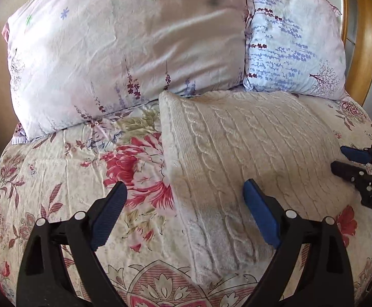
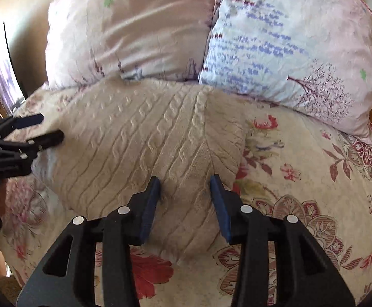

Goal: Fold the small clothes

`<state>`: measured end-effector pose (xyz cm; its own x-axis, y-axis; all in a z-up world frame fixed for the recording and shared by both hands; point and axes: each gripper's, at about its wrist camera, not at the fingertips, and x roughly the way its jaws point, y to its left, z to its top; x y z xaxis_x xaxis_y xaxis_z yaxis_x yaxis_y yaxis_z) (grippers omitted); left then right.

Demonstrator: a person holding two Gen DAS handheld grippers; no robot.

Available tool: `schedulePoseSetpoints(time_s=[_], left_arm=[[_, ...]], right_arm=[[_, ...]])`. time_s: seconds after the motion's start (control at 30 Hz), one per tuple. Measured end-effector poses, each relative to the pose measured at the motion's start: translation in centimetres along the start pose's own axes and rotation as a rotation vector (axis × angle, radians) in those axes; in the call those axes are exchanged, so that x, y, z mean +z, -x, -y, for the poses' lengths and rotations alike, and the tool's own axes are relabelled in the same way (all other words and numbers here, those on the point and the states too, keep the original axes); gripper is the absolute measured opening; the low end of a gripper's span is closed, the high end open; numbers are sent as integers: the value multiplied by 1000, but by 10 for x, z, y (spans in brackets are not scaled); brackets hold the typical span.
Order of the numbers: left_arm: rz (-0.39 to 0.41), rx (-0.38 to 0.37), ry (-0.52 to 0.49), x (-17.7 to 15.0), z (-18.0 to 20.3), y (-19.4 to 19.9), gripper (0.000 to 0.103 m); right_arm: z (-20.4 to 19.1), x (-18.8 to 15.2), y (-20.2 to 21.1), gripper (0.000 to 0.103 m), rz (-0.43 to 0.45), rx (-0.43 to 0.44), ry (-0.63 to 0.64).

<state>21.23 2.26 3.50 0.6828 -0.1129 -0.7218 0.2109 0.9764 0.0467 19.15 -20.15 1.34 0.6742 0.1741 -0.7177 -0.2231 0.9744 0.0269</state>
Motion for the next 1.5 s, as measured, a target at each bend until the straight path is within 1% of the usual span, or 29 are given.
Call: schedulePoseSetpoints(time_s=[0.07,0.13,0.23,0.3,0.33,0.37,0.43,0.47,0.5,0.57,0.6,0.67,0.7,0.73,0.8,0.9,1.0,1.1,1.17,1.27,1.5], left_arm=[[0,0,-1,-2,2,-4,93],[0,-18,27,-3,-2,-2,92],[3,-48,57,-12,-7,14,92],[18,-24,36,-22,-6,25,92],[23,-8,19,-28,-3,28,92],[17,12,0,-32,0,29,92],[-11,47,-32,-38,5,22,92],[-26,53,-36,-39,7,17,92],[-44,55,-31,-39,7,11,92],[-54,35,12,-39,2,11,92],[-51,14,33,-40,-1,15,92],[-34,-26,68,-45,-3,25,93],[-31,-33,78,-49,-2,29,94],[-32,-38,86,-53,0,31,96],[-34,-40,97,-61,4,35,96],[-27,-19,95,-69,12,38,98],[-29,-5,69,-71,20,38,101],[-57,1,55,-70,24,31,101],[-88,8,53,-70,25,25,101],[-117,4,59,-72,25,20,101],[-138,-3,64,-75,26,16,101]], right_arm=[[1,-1,0,45,5,-3,-11],[4,1,3,45,-1,4,-35],[4,-2,26,47,56,3,-68],[-2,-7,37,49,71,7,-60],[-5,-9,38,53,66,14,-58],[-8,-11,36,54,49,13,-51],[-16,-15,25,54,-6,-40,-19],[-20,-17,16,54,-42,-70,3],[-23,-18,10,54,-58,-92,19],[-27,-17,13,56,-44,-115,17],[-26,-17,19,60,-24,-108,-3],[-22,-21,36,90,34,-68,-44],[-21,-23,43,92,53,-60,-62],[-20,-27,49,92,67,-57,-76],[-19,-32,53,92,66,-53,-91],[-19,-40,48,93,35,-80,-113],[-21,-46,41,95,6,-114,-127],[-23,-50,33,97,-38,-155,-146],[-24,-52,29,97,-56,-144,-160],[-26,-55,21,98,-95,-157,-170],[-29,-55,19,101,-101,-169,-161]])
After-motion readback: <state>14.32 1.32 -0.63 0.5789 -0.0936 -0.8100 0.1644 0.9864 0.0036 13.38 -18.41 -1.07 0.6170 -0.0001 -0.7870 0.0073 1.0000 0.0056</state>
